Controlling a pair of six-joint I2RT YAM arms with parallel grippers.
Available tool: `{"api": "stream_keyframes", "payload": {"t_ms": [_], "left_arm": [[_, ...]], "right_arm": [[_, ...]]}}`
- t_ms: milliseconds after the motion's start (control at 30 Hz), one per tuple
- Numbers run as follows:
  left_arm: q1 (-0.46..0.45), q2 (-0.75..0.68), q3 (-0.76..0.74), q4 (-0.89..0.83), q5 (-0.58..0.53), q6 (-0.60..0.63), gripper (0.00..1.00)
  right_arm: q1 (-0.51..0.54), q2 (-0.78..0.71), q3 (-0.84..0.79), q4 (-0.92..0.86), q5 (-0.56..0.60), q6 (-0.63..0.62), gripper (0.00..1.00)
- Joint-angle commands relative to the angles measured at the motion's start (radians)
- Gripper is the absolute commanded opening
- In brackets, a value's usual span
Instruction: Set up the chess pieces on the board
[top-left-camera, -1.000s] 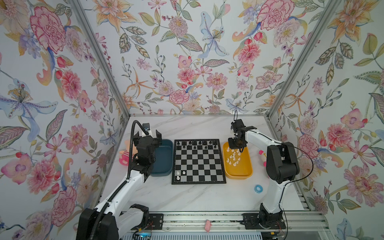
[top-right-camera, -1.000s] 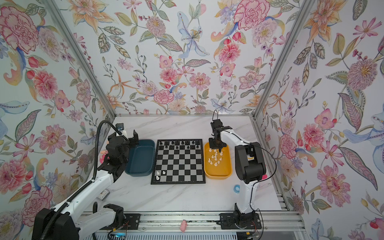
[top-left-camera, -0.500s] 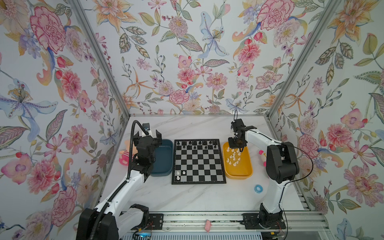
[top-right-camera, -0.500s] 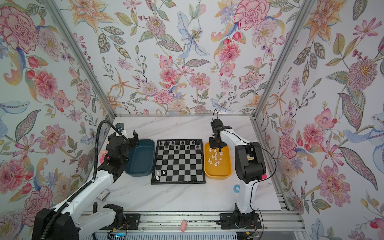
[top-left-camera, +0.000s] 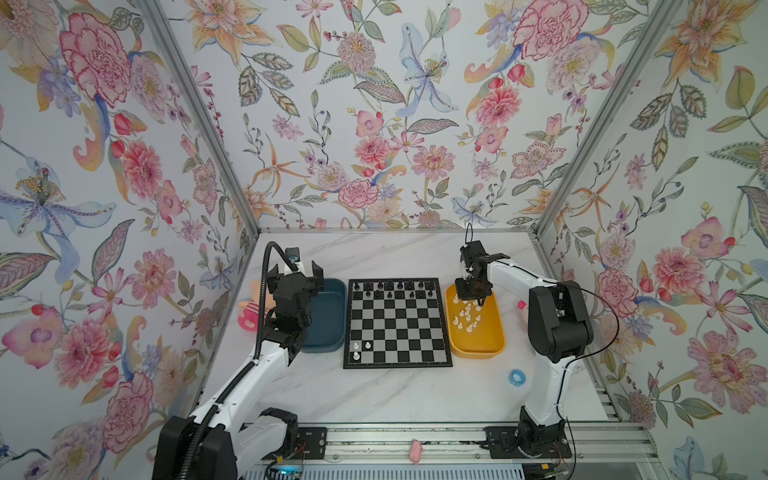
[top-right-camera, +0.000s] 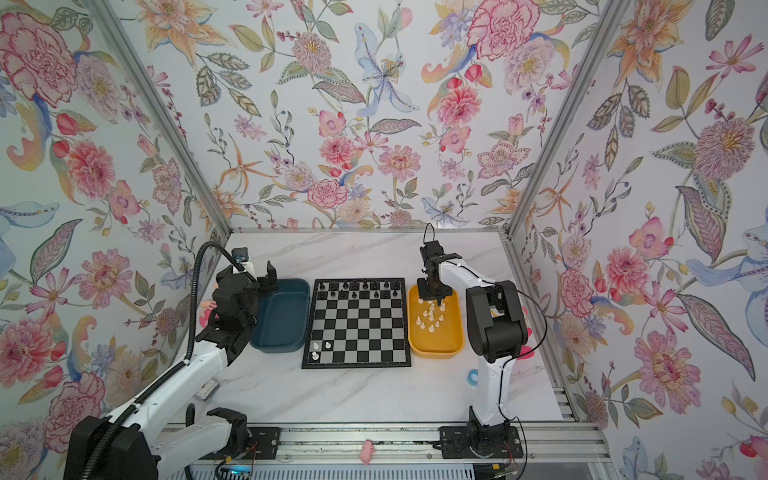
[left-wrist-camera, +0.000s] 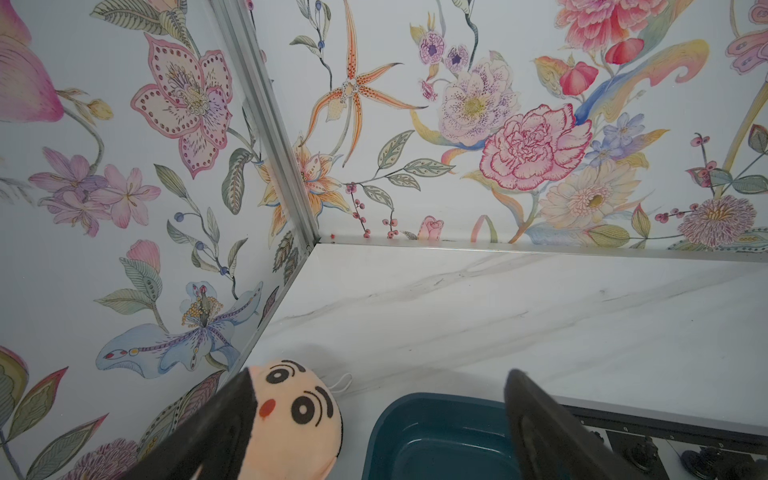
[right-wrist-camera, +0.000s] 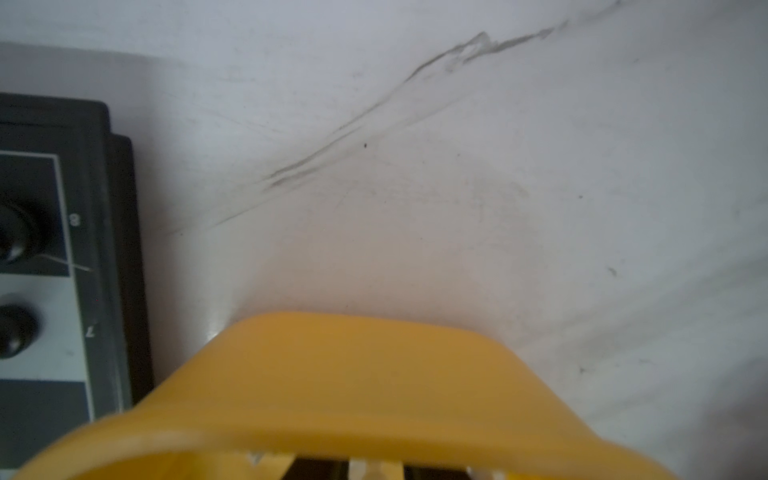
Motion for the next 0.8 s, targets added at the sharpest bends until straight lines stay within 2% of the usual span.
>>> {"api": "stream_keyframes", "payload": {"t_ms": [0, 200, 333, 767], "left_arm": [[-0.007, -0.020, -0.013, 0.010, -0.018, 0.006, 0.95], [-0.006, -0.026, -0.016, 0.010, -0.020, 0.006, 0.95], [-0.007, -0.035, -0.018, 0.009, -0.021, 0.008, 0.95], [-0.006, -0.107, -0.055, 0.010, -0.024, 0.019, 0.96]], "right_arm": [[-0.004, 0.015, 0.014, -0.006, 0.008, -0.005, 0.19], [-0.003, -0.002, 0.019, -0.012, 0.010, -0.006, 0.05], [-0.002, -0.025, 0.026, -0.028, 0.011, -0.006, 0.00], [0.061, -0.153, 0.079, -0.148, 0.053, 0.008, 0.00]]}}
